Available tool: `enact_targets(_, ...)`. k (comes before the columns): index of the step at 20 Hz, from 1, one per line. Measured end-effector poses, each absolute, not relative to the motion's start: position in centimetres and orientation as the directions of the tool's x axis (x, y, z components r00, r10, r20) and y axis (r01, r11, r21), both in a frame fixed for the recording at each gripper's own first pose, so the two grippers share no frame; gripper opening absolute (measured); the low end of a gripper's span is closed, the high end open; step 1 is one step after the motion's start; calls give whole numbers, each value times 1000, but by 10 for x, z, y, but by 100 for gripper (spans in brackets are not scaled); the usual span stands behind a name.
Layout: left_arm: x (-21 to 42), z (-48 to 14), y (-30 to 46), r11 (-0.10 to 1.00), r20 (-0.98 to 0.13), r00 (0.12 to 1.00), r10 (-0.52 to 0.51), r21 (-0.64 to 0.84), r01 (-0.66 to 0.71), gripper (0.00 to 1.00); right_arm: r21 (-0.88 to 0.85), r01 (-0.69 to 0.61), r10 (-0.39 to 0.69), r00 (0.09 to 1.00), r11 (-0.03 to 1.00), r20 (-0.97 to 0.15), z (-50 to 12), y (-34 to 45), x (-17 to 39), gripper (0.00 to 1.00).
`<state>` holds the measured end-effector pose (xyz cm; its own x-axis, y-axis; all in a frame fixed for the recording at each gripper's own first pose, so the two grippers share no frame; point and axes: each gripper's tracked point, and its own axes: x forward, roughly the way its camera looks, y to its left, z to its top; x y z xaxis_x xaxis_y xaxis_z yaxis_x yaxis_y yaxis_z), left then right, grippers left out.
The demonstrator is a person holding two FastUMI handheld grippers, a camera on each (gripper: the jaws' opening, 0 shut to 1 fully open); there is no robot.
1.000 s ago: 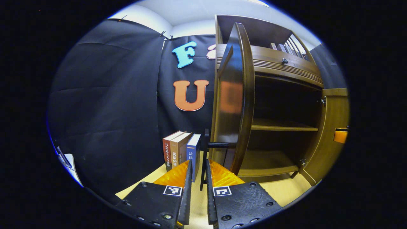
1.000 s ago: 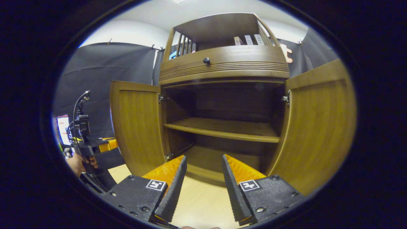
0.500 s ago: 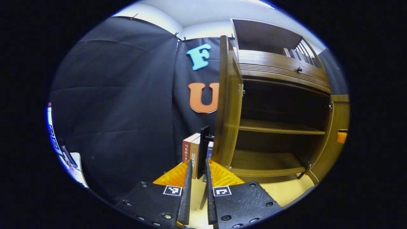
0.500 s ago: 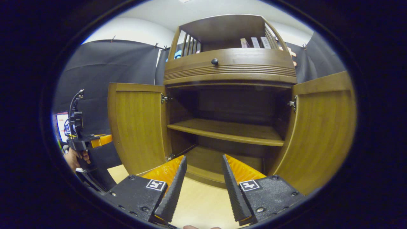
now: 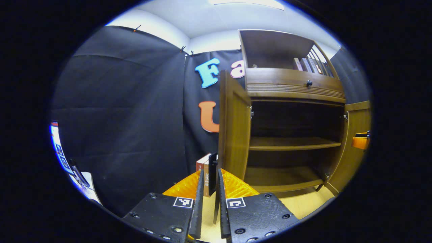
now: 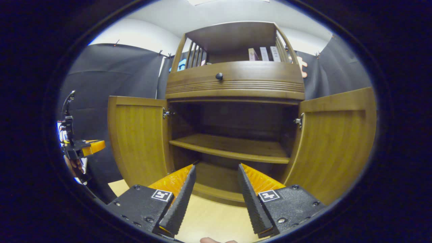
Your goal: Open the right door of the double-door shoe cabinet with the right hand, and open the left door with the left hand.
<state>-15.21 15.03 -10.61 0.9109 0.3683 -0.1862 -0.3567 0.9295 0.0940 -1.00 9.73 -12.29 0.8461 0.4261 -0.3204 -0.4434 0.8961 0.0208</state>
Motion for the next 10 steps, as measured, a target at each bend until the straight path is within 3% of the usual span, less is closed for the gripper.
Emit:
enact_targets(1,-149,-95,147,930,-166,915,367,106,-353,36,16,-429,413,859,903,-301,-115,94,-6,83)
enact_targets(3,-147,-75,133,934,-130,928,349,125,-334,38,12,-408,397,881,913,-256,-97,88,0,89)
enact_targets(4,-143,-67,124,939,-119,934,335,123,-321,39,9,-402,393,889,916,-236,-88,86,3,87)
enact_targets(5,-140,-61,116,943,-109,940,324,118,-312,30,3,-397,388,895,918,-219,-82,84,6,87)
enact_targets(6,-138,-55,110,946,-102,943,317,107,-307,41,0,-394,385,900,919,-205,-76,82,7,89)
enact_targets(7,-135,-52,99,953,-99,950,297,93,-289,41,-1,-390,383,904,921,-189,-71,81,7,90)
enact_targets(10,-129,-43,77,964,-85,961,264,64,-259,52,-2,-382,376,911,924,-171,-63,77,7,88)
